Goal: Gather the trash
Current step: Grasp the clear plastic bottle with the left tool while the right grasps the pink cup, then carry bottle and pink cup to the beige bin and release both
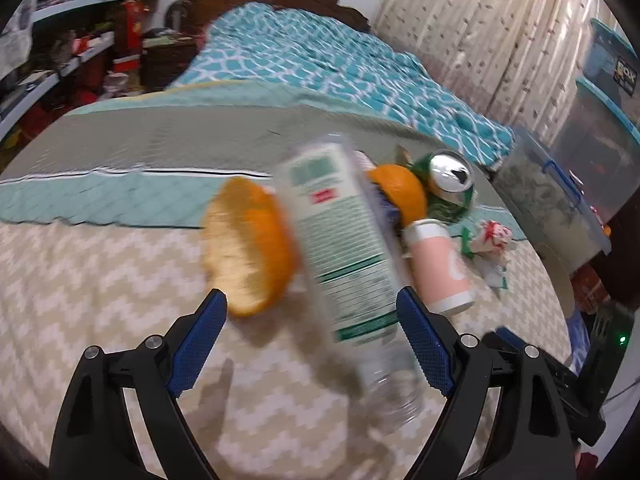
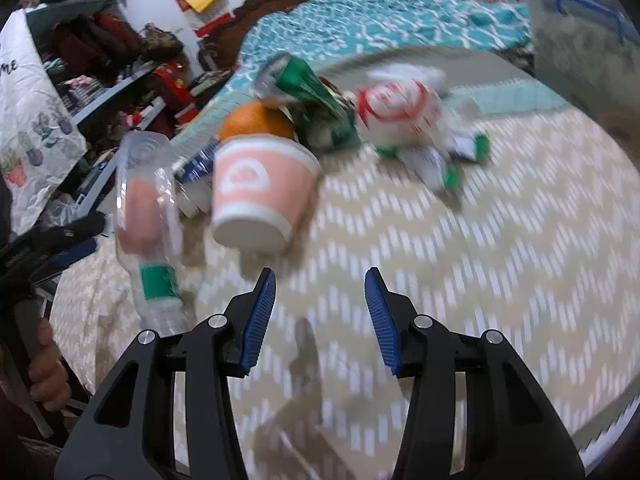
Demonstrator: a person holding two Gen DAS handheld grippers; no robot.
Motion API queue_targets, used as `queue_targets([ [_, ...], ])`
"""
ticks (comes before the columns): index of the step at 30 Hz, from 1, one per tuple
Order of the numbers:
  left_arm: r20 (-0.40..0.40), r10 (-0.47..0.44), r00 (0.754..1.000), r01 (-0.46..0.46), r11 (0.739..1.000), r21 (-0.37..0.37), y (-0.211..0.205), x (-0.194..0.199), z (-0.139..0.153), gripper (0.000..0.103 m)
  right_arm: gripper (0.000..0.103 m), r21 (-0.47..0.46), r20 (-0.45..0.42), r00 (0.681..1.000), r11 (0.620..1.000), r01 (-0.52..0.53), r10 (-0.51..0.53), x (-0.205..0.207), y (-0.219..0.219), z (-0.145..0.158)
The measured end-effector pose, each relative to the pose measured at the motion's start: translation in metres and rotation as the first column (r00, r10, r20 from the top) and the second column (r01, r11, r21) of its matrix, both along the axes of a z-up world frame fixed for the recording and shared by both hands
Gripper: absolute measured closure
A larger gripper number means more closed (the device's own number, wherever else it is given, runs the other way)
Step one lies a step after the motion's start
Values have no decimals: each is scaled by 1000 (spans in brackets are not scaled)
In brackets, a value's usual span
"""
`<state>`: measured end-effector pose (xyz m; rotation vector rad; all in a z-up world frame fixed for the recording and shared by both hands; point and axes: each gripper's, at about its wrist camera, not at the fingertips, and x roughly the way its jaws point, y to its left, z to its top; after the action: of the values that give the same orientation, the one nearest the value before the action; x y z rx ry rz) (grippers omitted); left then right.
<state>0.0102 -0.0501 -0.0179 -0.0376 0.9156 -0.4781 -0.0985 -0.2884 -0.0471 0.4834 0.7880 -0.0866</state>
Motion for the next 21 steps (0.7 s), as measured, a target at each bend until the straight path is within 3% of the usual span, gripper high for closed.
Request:
queue_targets([
  [1, -1, -15, 1000, 15, 1000, 8, -13, 3, -1, 20, 46, 9, 14, 1000, 1000, -5, 5, 4, -1, 4],
  [2, 2, -19, 1000, 19, 1000, 22, -19, 4, -4, 20, 31, 20, 31, 999, 1000, -12, 11, 10, -2, 9],
  [3, 4, -19, 1000, 19, 999, 44, -26, 7, -6, 18, 22, 26, 50, 999, 1000, -16, 15, 17, -3, 13],
  [5, -6, -25, 1000, 26, 997, 71, -41, 13, -13, 17, 19, 15, 53, 998, 999, -34, 33, 33, -4, 15],
  [8, -48, -40, 998, 43, 996, 75, -52, 21, -22, 19, 14, 88, 30, 996, 993, -84, 82, 65, -8, 4],
  [9, -37, -43, 998, 46, 995, 86, -55, 22, -24, 32, 14, 108, -2, 996, 990, -90, 91, 76, -8, -5],
  [10, -31, -46, 998, 48, 994, 98, -55, 22, -24, 34, 13, 145, -24, 994, 984, -102, 106, 83, -7, -14],
  [11, -14, -32, 999, 33, 993, 112, -52, 22, -24, 37, 18, 189, -39, 992, 976, -110, 120, 88, -9, -20],
  [12, -6, -37, 999, 37, 994, 98, -49, 21, -23, 38, 30, 186, -25, 993, 976, -110, 117, 87, -9, -21],
  [16, 0, -64, 998, 64, 997, 43, -32, 11, -12, 39, 35, 234, 28, 983, 955, -182, 181, 67, -3, -18],
  [21, 2, -209, 978, 209, 978, -23, -51, -6, 5, 39, 35, 124, 148, 978, 978, -169, 150, 12, -8, 4],
])
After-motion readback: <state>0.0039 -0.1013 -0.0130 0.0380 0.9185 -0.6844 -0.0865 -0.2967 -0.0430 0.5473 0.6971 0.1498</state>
